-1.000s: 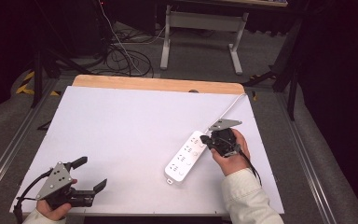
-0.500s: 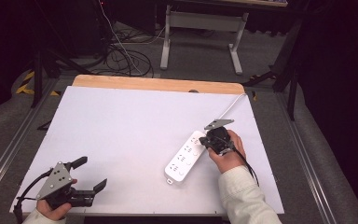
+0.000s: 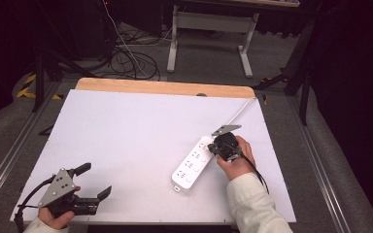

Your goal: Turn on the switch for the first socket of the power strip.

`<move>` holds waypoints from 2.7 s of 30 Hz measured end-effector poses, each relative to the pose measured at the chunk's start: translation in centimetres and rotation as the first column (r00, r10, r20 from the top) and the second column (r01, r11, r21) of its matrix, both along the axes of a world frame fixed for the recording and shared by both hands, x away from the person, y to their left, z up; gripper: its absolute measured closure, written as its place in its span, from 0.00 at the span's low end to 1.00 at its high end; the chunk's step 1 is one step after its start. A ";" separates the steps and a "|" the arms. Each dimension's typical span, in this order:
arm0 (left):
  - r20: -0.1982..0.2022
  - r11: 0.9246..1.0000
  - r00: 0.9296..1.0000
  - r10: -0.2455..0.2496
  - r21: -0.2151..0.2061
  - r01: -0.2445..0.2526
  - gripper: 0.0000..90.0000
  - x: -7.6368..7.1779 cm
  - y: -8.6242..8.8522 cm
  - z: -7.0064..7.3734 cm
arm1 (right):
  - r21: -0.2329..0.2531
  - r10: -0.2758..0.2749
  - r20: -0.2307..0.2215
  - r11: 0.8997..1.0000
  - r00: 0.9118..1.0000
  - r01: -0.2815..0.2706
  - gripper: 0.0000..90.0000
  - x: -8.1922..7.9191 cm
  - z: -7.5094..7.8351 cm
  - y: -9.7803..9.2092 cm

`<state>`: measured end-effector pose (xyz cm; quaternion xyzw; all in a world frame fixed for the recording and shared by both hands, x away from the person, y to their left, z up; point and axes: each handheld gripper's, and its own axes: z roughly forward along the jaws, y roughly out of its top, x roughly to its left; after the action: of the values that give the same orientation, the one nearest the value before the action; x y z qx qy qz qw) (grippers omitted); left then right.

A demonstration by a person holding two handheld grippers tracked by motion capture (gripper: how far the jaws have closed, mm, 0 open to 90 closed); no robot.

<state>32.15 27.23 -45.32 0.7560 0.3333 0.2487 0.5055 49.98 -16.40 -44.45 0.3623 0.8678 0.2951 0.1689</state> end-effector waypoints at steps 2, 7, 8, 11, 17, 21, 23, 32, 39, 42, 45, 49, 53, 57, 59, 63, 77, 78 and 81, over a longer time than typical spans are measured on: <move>-0.001 1.000 1.000 0.001 0.000 -0.001 0.05 0.0 0.0 0.0 | 0.000 0.001 -0.002 1.000 1.000 -0.001 1.00 0.0 0.0 0.0; -0.003 1.000 1.000 0.000 -0.001 0.000 0.05 0.0 0.0 0.0 | -0.002 -0.016 0.006 1.000 1.000 0.016 1.00 -0.2 -0.1 0.1; -0.002 1.000 1.000 0.000 -0.001 0.000 0.05 0.0 0.0 0.0 | 0.000 -0.016 0.004 1.000 1.000 0.016 1.00 -0.2 -0.1 0.1; -0.003 1.000 1.000 0.000 -0.002 0.000 0.05 0.0 0.0 0.0 | 0.001 -0.015 0.001 1.000 1.000 0.015 1.00 -0.2 -0.1 0.0; -0.007 1.000 1.000 0.001 -0.008 -0.001 0.05 0.0 -0.1 0.0 | 0.005 -0.011 0.000 1.000 1.000 0.011 1.00 -0.2 -0.2 0.0; -0.005 1.000 1.000 0.000 -0.002 0.000 0.05 0.0 -0.1 0.0 | 0.006 -0.014 -0.004 1.000 1.000 0.014 1.00 -0.1 -0.3 0.0; -0.001 1.000 1.000 -0.001 -0.001 0.001 0.05 0.0 -0.1 0.0 | 0.014 -0.012 -0.013 1.000 1.000 0.013 1.00 0.0 -0.3 -0.1; -0.004 1.000 1.000 -0.001 -0.003 0.001 0.05 0.0 -0.2 -0.1 | 0.021 -0.010 -0.020 1.000 1.000 0.011 1.00 0.1 -0.3 -0.2; 0.001 1.000 1.000 -0.003 0.002 0.003 0.05 0.0 -0.2 0.0 | 0.020 -0.018 -0.012 1.000 1.000 0.018 1.00 -0.1 -0.5 -0.1; -0.005 1.000 1.000 -0.002 -0.005 0.002 0.05 0.0 -0.3 -0.1 | 0.008 -0.023 -0.001 1.000 1.000 0.023 1.00 -0.2 -0.5 0.0; -0.003 1.000 1.000 -0.004 0.001 0.004 0.05 0.0 -0.2 -0.1 | 0.009 -0.025 -0.006 1.000 1.000 0.025 1.00 -0.1 -0.5 0.0; 0.000 1.000 1.000 -0.004 0.003 0.004 0.05 0.1 -0.2 -0.1 | 0.019 -0.025 -0.016 1.000 1.000 0.025 1.00 -0.1 -0.6 -0.1; -0.001 1.000 1.000 -0.002 0.000 0.002 0.05 0.1 -0.2 -0.1 | 0.015 -0.023 -0.008 1.000 1.000 0.023 1.00 -0.1 -0.5 0.0; -0.002 1.000 1.000 -0.004 0.004 0.004 0.05 0.1 -0.1 0.0 | 0.058 -0.068 -0.016 0.996 0.998 0.069 1.00 -0.1 -0.5 -0.6; -0.004 1.000 1.000 0.001 -0.003 -0.001 0.05 0.2 -0.1 -0.1 | 0.106 -0.088 -0.007 0.990 0.996 0.088 1.00 -0.1 -0.5 -1.0; -0.007 1.000 1.000 -0.005 -0.003 0.005 0.05 0.3 -0.1 -0.1 | 0.138 -0.083 0.028 0.987 0.996 0.078 1.00 -0.5 0.3 -1.4; -0.005 1.000 1.000 -0.004 0.003 0.004 0.05 0.4 -0.2 -0.1 | 0.184 -0.038 0.107 0.983 0.994 0.017 1.00 -3.2 3.5 -2.4; -0.005 1.000 1.000 -0.003 0.003 0.003 0.05 0.4 -0.2 -0.1 | 0.185 -0.037 0.106 0.983 0.994 0.016 1.00 -3.3 3.6 -2.5; -0.006 1.000 1.000 -0.004 0.004 0.004 0.05 0.4 -0.2 -0.1 | 0.193 -0.038 0.109 0.981 0.993 0.016 1.00 -3.4 3.7 -2.5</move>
<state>32.50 27.00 -45.39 0.7584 0.3328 0.2459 0.5036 46.56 -18.94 -40.73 0.3714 0.8195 0.3948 0.1859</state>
